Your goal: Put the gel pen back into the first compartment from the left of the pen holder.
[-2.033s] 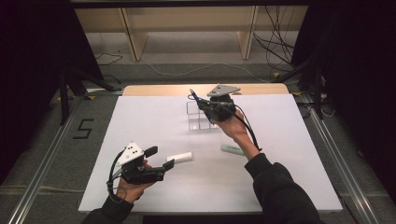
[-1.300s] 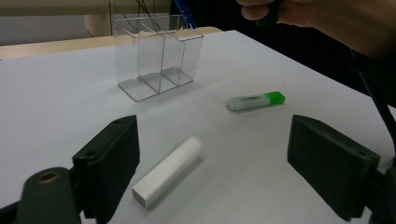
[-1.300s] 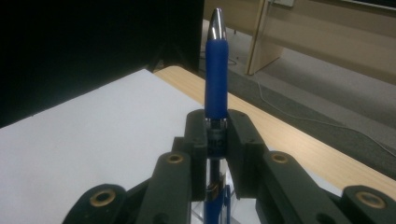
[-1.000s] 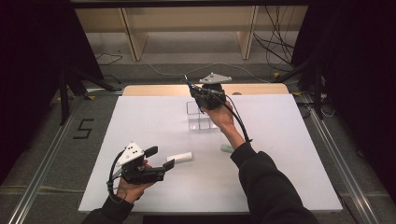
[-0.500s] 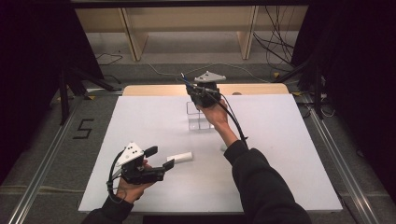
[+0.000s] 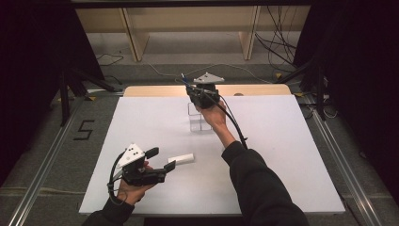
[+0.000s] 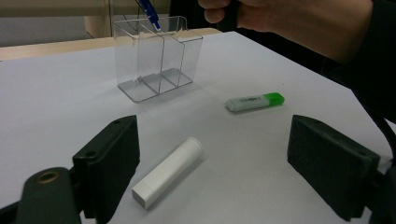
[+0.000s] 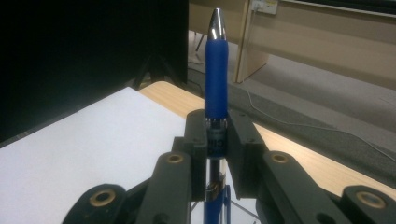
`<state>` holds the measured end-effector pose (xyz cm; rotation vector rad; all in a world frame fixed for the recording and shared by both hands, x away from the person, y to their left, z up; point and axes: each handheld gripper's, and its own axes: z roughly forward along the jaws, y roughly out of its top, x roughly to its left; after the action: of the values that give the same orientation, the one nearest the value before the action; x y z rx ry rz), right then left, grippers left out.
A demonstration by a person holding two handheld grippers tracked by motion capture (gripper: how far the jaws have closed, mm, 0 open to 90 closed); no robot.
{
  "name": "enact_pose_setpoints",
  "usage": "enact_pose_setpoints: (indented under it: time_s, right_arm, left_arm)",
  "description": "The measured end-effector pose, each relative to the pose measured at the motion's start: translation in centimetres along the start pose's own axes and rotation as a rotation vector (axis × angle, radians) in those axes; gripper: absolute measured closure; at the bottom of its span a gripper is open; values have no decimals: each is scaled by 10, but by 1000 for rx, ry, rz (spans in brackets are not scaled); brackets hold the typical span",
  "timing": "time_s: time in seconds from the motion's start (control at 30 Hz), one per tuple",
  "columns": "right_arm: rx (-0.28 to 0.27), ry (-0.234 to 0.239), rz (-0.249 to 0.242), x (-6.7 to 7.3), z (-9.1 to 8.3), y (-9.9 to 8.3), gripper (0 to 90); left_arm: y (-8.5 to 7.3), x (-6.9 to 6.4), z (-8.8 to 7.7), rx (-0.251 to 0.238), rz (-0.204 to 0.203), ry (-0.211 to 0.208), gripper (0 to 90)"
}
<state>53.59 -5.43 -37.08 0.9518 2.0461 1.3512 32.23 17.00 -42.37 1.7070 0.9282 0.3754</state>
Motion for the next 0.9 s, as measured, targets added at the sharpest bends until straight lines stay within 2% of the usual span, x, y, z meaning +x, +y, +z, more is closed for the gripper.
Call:
enact_pose_setpoints:
  time_s: [0.9]
  right_arm:
    - [3, -16, 28, 3, 15, -9, 795]
  left_arm:
    - [0, 0, 0, -3, 1, 0, 167]
